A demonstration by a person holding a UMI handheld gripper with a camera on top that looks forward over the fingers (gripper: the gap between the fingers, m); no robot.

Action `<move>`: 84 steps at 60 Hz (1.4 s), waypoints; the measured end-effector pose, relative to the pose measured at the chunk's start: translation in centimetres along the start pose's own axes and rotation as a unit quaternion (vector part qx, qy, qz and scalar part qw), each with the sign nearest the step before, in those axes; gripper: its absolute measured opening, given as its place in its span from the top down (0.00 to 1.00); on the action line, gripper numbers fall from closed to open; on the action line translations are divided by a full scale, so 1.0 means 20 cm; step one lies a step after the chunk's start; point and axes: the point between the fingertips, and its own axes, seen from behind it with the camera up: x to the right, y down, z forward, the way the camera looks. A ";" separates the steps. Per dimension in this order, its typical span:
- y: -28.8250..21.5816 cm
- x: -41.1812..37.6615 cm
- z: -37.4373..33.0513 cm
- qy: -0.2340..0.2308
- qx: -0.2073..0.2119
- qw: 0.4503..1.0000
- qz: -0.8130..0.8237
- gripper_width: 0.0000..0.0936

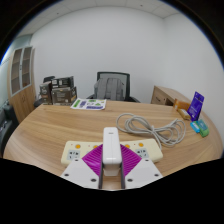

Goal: Unplug charger

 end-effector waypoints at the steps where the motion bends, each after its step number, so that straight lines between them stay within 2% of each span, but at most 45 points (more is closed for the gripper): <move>1: 0.00 0.00 0.00 -0.002 -0.002 1.000 0.002 0.74; 9: 0.00 -0.01 0.00 -0.013 -0.007 1.000 0.011 0.82; 25: -0.04 -0.02 -0.02 -0.036 -0.022 0.999 0.002 0.84; 28: -0.24 0.01 -0.09 -0.032 0.036 0.999 -0.001 0.84; 32: -0.66 0.04 -0.25 -0.024 0.126 0.991 -0.035 0.84; 34: -0.84 0.05 -0.32 -0.031 0.157 0.987 -0.027 0.84; 37: -1.08 0.06 -0.41 -0.046 0.189 0.981 -0.009 0.84; 42: -1.16 0.21 -0.43 -0.054 0.192 0.980 0.028 0.84; 47: -1.04 0.39 -0.39 -0.040 0.176 0.982 0.049 0.83; 54: -0.71 0.64 -0.24 -0.030 0.092 0.990 0.100 0.83; 60: -0.36 0.84 -0.10 0.000 0.031 0.994 0.100 0.82; 67: -0.03 0.93 0.00 -0.011 -0.031 0.990 0.135 0.80; 73: 0.14 0.99 0.04 -0.019 -0.064 0.984 0.165 0.76; 75: 0.14 1.03 0.04 -0.022 -0.053 0.983 0.175 0.76; 78: 0.15 1.08 0.03 -0.020 -0.051 0.982 0.181 0.71; 84: 0.16 1.21 0.01 0.000 -0.056 0.985 0.161 0.44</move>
